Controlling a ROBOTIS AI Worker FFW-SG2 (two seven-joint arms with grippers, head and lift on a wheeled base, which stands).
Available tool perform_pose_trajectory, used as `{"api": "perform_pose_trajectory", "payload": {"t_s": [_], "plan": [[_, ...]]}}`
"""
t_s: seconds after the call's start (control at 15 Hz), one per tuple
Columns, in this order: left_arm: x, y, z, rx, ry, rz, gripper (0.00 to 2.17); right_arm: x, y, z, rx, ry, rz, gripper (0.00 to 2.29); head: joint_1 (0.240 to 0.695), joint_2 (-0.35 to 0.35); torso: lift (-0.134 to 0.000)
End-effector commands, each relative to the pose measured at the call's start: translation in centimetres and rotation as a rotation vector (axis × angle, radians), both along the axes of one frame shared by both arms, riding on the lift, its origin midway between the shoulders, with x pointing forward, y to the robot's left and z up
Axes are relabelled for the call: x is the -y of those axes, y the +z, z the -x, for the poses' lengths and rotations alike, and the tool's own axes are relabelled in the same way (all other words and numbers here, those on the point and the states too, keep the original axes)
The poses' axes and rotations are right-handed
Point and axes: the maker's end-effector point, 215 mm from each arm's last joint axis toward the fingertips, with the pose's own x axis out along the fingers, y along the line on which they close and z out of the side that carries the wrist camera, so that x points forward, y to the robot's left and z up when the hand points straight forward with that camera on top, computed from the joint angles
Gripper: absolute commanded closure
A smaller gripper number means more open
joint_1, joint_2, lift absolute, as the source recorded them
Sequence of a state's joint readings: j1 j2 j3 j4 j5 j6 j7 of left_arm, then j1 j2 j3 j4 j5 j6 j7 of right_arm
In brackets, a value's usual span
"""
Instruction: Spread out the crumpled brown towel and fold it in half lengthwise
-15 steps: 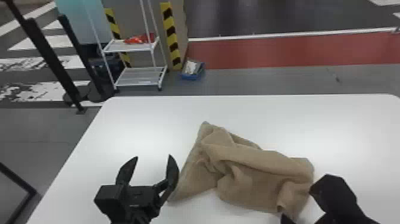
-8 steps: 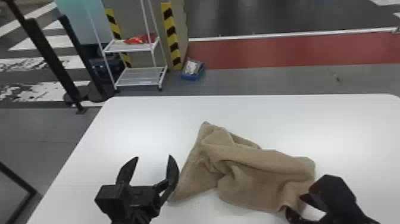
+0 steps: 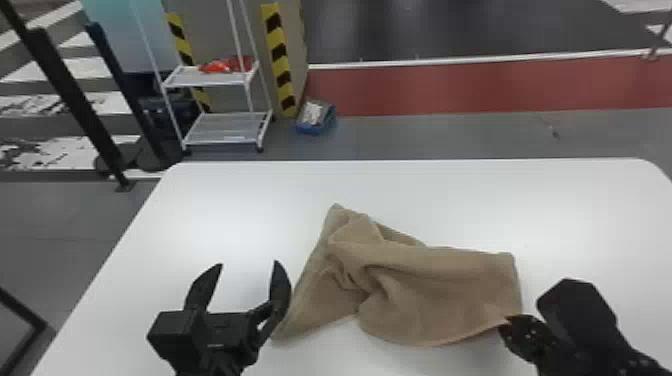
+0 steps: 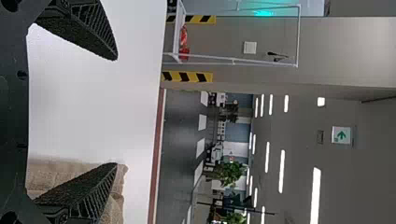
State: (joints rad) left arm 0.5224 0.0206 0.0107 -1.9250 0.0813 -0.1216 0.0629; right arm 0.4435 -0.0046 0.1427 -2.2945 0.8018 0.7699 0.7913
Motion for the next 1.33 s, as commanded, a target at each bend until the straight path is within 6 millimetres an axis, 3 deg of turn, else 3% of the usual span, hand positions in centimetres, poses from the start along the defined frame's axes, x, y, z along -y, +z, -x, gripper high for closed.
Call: {"api": "perform_pose_trajectory", "payload": {"t_s": [0.0, 0.13, 0.33, 0.53, 0.73, 1.0, 1.07, 1.2, 1.27], "plan": [[0.0, 0.0, -0.1, -0.002, 0.0, 0.001, 0.07, 2.8, 4.1, -3.4, 0.092, -0.057, -0.036, 1.41, 0.695, 0.127, -0.125], [0.0, 0.0, -0.1, 0.0, 0.001, 0.002, 0.07, 6.9, 8.3, -7.0, 0.18, -0.14, -0.058, 1.41, 0.695, 0.088, -0.125], [0.0, 0.1, -0.1, 0.0, -0.001, -0.001, 0.07, 12.4, 11.9, -9.4, 0.258, -0.236, -0.053, 1.41, 0.695, 0.026, -0.125], [-0.1, 0.0, -0.4, 0.0, -0.001, 0.001, 0.07, 18.7, 11.4, -9.6, 0.255, -0.333, -0.029, 1.41, 0.695, -0.053, -0.125], [0.0, -0.1, -0.8, -0.002, -0.002, 0.003, 0.07, 23.6, 10.2, -9.7, 0.231, -0.405, -0.006, 1.41, 0.695, -0.13, -0.125], [0.0, -0.6, -1.2, -0.009, -0.004, 0.004, 0.07, 24.9, 7.6, -9.5, 0.178, -0.41, 0.032, 1.4, 0.695, -0.184, -0.125], [0.1, -0.7, -1.3, -0.008, -0.004, 0.004, 0.07, 24.7, 6.8, -9.3, 0.161, -0.391, 0.055, 1.19, 0.695, -0.193, -0.125], [0.0, -0.4, -1.4, -0.003, -0.005, 0.005, 0.07, 24.9, 5.6, -8.9, 0.139, -0.389, 0.126, 0.05, 0.695, -0.193, -0.125], [-0.1, -0.4, -1.5, -0.002, -0.006, 0.003, 0.07, 25.3, 5.4, -8.6, 0.136, -0.396, 0.136, 0.0, 0.695, -0.194, -0.125]]}}
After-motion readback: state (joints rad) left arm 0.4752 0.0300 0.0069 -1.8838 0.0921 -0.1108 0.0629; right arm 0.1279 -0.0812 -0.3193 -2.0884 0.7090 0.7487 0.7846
